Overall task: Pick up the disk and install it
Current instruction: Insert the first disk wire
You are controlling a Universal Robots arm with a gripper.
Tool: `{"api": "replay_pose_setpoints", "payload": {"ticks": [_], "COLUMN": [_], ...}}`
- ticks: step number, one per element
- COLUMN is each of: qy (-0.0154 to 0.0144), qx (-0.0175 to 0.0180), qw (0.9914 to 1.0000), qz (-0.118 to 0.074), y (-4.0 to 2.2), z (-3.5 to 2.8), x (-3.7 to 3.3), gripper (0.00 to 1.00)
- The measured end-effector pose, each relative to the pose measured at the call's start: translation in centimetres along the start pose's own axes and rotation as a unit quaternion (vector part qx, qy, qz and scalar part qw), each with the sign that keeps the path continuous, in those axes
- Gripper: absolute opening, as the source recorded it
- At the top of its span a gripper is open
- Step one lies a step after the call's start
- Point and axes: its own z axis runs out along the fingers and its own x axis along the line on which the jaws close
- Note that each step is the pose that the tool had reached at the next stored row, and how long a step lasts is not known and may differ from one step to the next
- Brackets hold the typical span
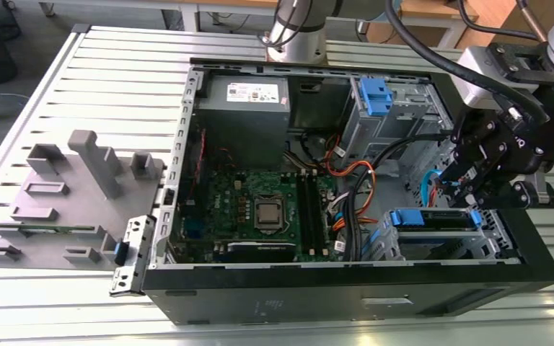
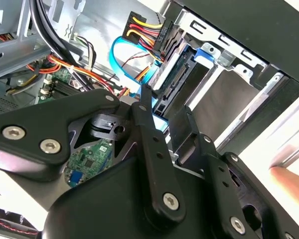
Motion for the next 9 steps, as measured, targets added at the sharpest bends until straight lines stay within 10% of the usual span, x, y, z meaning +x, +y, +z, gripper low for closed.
{"api": "replay_pose_setpoints", "payload": {"ticks": [9], "qy": [0.0032], "qx": [0.0001], "qw": [0.99999], "qz": [0.000], "y": [-0.01], "z": [0.24], "x": [0.01], "gripper": [0.42]}}
